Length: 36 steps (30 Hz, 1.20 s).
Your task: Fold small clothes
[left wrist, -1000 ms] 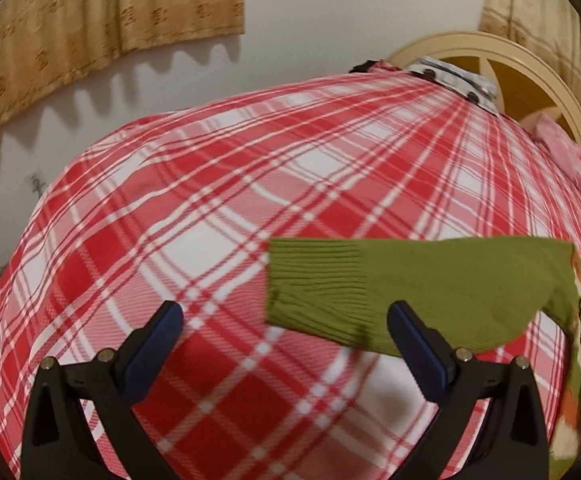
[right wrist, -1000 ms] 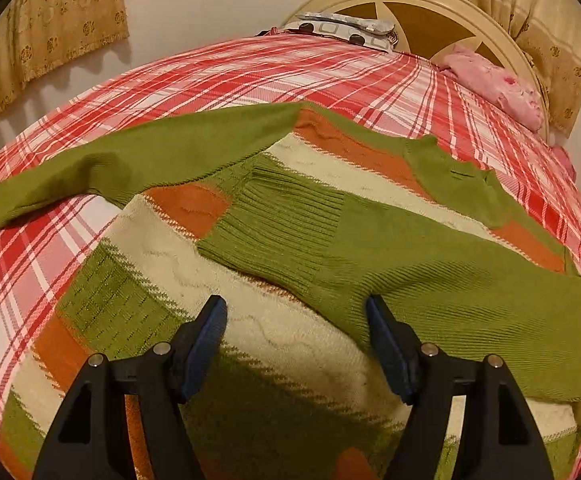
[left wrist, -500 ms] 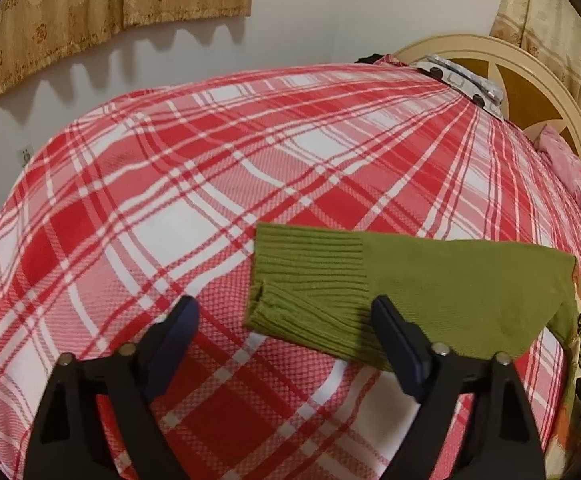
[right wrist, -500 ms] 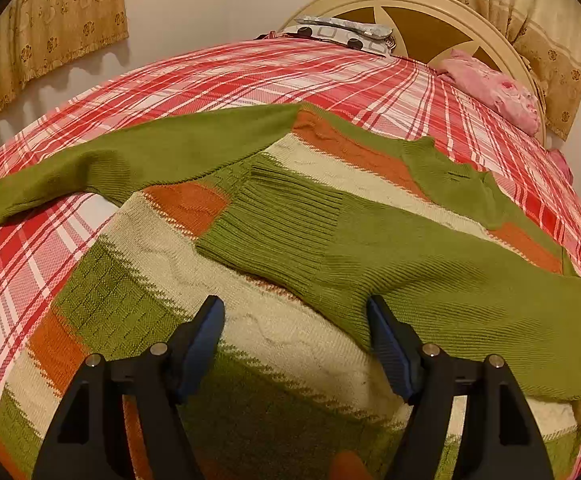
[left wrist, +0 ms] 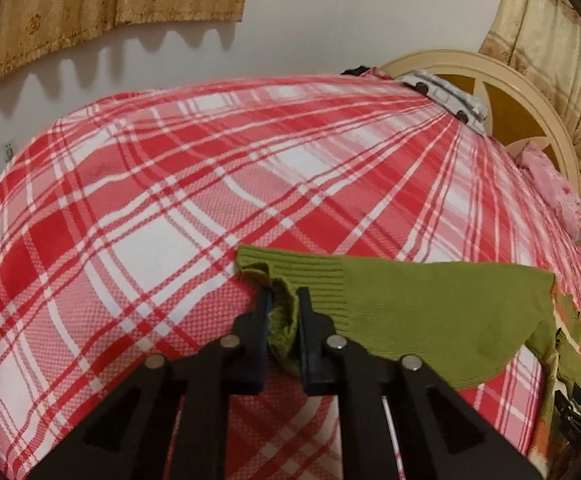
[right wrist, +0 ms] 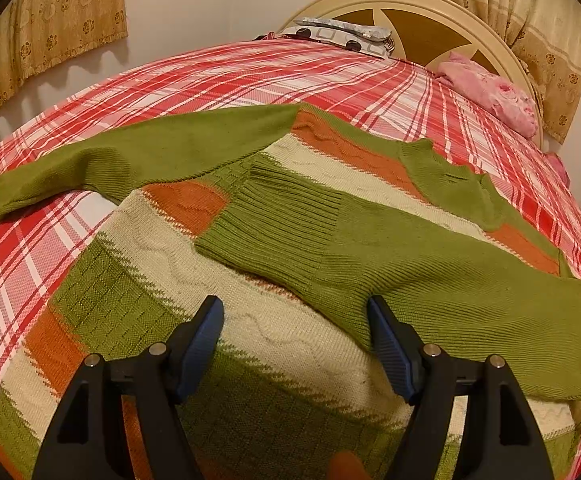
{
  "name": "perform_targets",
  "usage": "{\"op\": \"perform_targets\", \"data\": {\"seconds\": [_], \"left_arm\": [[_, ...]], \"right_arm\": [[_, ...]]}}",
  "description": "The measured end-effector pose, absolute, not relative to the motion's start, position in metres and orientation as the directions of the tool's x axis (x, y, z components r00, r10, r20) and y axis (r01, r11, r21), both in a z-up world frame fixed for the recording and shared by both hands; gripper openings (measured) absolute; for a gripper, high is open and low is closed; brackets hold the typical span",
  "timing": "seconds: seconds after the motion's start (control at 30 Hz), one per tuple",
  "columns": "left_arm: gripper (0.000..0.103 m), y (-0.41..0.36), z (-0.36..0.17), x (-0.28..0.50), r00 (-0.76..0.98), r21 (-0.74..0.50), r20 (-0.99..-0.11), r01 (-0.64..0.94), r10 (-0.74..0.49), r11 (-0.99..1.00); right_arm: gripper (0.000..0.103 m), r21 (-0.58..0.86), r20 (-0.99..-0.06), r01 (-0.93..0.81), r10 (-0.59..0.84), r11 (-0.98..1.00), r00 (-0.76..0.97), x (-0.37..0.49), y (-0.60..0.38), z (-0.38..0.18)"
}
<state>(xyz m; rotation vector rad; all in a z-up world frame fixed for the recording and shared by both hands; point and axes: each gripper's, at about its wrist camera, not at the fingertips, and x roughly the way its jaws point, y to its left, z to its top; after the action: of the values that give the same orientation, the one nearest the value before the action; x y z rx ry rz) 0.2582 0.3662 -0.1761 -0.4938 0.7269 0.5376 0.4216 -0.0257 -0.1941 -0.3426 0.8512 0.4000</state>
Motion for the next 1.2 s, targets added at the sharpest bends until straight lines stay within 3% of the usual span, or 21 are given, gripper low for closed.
{"op": "perform_targets", "data": {"seconds": [0.3, 0.5, 0.63, 1.03, 1.2], "left_arm": [[0.009, 0.338, -0.128, 0.259, 0.732, -0.281, -0.64, -0.506, 0.234, 0.815], [0.008, 0.308, -0.086, 0.268, 0.802, -0.307, -0.57, -0.41, 0.18, 0.859], [0.007, 0.292, -0.061, 0.275, 0.837, -0.339, -0.531, -0.349, 0.128, 0.874], [0.004, 0.209, 0.019, 0.321, 0.91, -0.313, -0.414, -0.141, -0.002, 0.939], [0.008, 0.191, 0.012, 0.329, 0.893, -0.2, -0.442, -0.194, 0.089, 0.96]], "right_arm": [[0.074, -0.124, -0.783, -0.472, 0.206, 0.873, 0.587, 0.423, -0.026, -0.193], [0.077, 0.073, -0.775, -0.423, 0.318, 0.903, 0.546, 0.43, -0.057, -0.175], [0.077, 0.102, -0.765, -0.369, 0.31, 0.924, 0.564, 0.425, -0.08, -0.163], [0.077, 0.207, -0.708, -0.31, 0.361, 0.928, 0.607, 0.389, -0.148, -0.122], [0.077, 0.259, -0.695, -0.296, 0.39, 0.919, 0.604, 0.375, -0.165, -0.12]]}}
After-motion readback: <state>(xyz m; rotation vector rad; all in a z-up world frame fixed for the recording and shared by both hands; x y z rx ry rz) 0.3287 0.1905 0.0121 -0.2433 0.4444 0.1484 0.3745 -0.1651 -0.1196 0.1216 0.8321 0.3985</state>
